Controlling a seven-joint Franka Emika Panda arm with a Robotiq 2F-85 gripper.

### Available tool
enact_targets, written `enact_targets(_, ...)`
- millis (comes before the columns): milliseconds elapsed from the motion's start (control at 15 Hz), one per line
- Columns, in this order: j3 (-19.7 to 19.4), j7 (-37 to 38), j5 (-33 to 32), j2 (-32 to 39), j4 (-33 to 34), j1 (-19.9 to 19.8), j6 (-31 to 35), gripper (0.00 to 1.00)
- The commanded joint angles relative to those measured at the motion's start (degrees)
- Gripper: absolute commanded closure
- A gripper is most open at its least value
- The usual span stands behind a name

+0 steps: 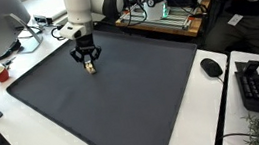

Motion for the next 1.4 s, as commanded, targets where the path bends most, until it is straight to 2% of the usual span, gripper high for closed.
enact_targets(0,-1.1,2.7,-2.3,0.5,1.0,0.8,-0.7,0.34)
enact_targets(333,-0.9,3.0,-2.7,-1.8,-1.0,0.6,0.2,0.00)
enact_targets(600,-2.3,5.0,-4.1,-6.1,-3.7,1.3,2.6,0.00)
enact_targets(667,-2.7,5.9,-4.2,-7.8,-4.6,1.4,1.5,0.00)
enact_targets(800,1.3,2.3,-1.3,-11.4,-7.8,-2.0,-0.5,0.00)
enact_targets(933,9.7,-9.5,6.2,-14.6,-12.1,-8.8,0.7,0.00)
enact_targets(1000,3.5,-1.7,1.5,-9.6,-6.5,-3.4,0.5,0.00)
enact_targets(1133,6.8,-7.0,5.2,-12.2,-9.6,-5.7,0.6,0.00)
enact_targets(1333,7.3,-7.9,5.6,-13.3,-10.9,-6.1,0.7,0.00)
